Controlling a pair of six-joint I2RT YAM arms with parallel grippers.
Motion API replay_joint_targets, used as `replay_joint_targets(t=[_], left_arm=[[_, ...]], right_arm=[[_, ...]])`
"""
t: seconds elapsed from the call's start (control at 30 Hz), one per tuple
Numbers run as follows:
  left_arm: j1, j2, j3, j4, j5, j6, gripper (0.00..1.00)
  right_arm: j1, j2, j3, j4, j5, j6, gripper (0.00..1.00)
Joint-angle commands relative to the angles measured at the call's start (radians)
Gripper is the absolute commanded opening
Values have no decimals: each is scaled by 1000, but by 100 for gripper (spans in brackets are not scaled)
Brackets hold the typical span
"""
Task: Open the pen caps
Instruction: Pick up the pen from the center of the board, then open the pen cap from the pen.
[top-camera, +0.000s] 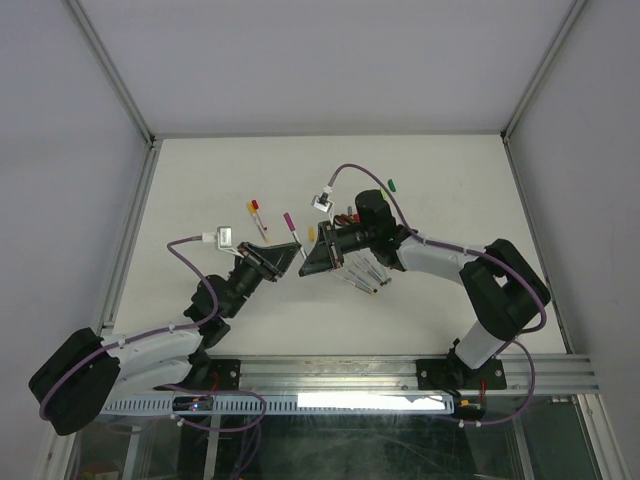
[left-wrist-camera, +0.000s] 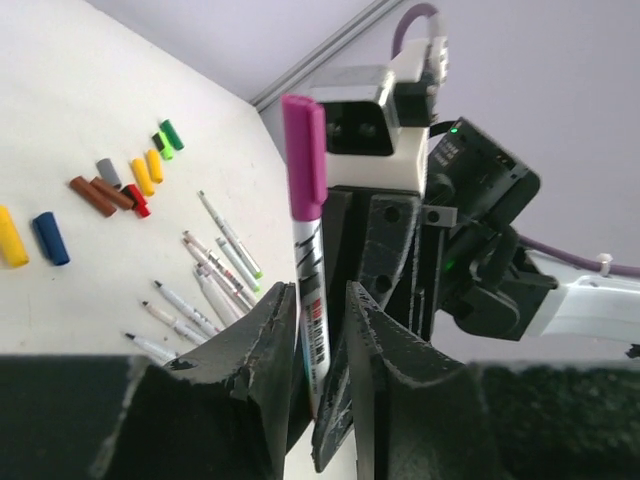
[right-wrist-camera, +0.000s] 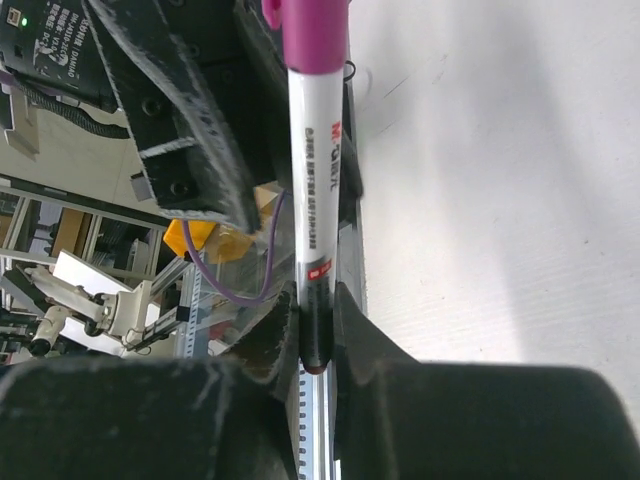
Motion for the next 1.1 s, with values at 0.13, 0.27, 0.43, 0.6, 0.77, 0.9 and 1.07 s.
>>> replay_joint_targets(t=[0.13, 0.27, 0.43, 0.6, 0.77, 0.9, 1.07], left_arm=[[3, 85, 51, -9, 35, 18, 25], [8, 94, 30, 30, 32, 11, 48], [25, 2, -2, 27, 38, 63, 88], [145, -78, 41, -91, 143, 51, 99], [251, -33, 125, -104, 290, 27, 99], [255, 23, 217, -149, 316, 41, 86], [255, 68, 280, -225, 297, 36, 73]], right_arm=[[-12, -11, 47, 18, -1, -38, 0], [-36, 2, 64, -20, -25, -49, 0], [-60, 12, 126, -186, -63, -87, 0], [-52, -5, 171, -334, -77, -320, 0], [-48, -24, 189, -395, -90, -384, 0], [-46, -26, 200, -439, -58, -419, 0], [-43, -28, 215, -483, -19, -456, 0]])
